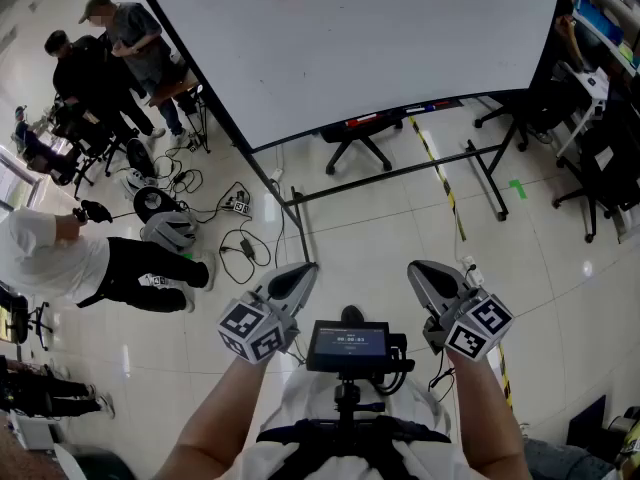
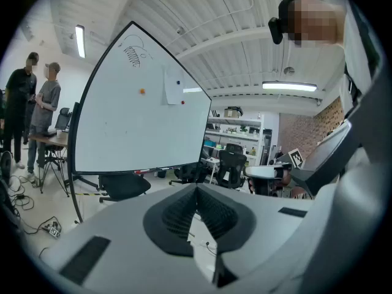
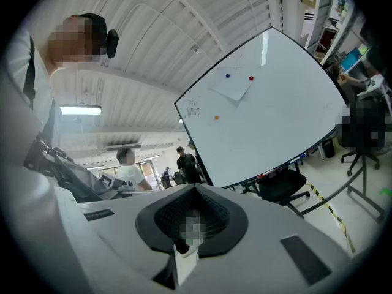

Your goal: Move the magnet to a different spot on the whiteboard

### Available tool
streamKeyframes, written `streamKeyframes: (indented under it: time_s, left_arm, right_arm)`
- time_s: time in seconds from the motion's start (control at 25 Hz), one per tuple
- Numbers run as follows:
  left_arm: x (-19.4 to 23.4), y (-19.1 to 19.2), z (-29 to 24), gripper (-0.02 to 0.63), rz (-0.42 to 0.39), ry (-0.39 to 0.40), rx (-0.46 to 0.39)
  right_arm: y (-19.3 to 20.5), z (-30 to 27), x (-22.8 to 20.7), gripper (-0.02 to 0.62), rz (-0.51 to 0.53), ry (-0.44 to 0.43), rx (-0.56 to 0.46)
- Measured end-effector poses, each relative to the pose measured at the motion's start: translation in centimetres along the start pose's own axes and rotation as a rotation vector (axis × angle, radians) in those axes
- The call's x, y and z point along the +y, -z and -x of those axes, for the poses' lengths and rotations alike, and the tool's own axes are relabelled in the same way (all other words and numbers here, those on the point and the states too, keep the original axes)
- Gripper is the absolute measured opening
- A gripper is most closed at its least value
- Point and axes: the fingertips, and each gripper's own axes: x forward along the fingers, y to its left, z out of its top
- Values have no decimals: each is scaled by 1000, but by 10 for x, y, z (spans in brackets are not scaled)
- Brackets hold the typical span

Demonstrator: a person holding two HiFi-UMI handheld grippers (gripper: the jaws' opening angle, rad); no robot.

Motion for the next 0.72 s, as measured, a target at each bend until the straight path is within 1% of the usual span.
streamKeyframes:
  time_s: [0.16, 0.28, 0.44, 0.72]
  left_arm:
    - [23, -7, -4, 29, -7, 0, -4]
    - [33, -1, -5, 29, -14, -12, 0]
    - [69, -5, -5, 29, 5, -42, -4]
    - [125, -10, -19, 29, 51, -50, -6]
  right_arm:
    - [-1, -25, -6, 34, -2, -3, 5]
    - [4, -36, -11, 34, -4, -14, 9]
    - [2, -73, -17, 34, -3, -34, 23]
    - [-3, -125, -37, 34, 2, -28, 49]
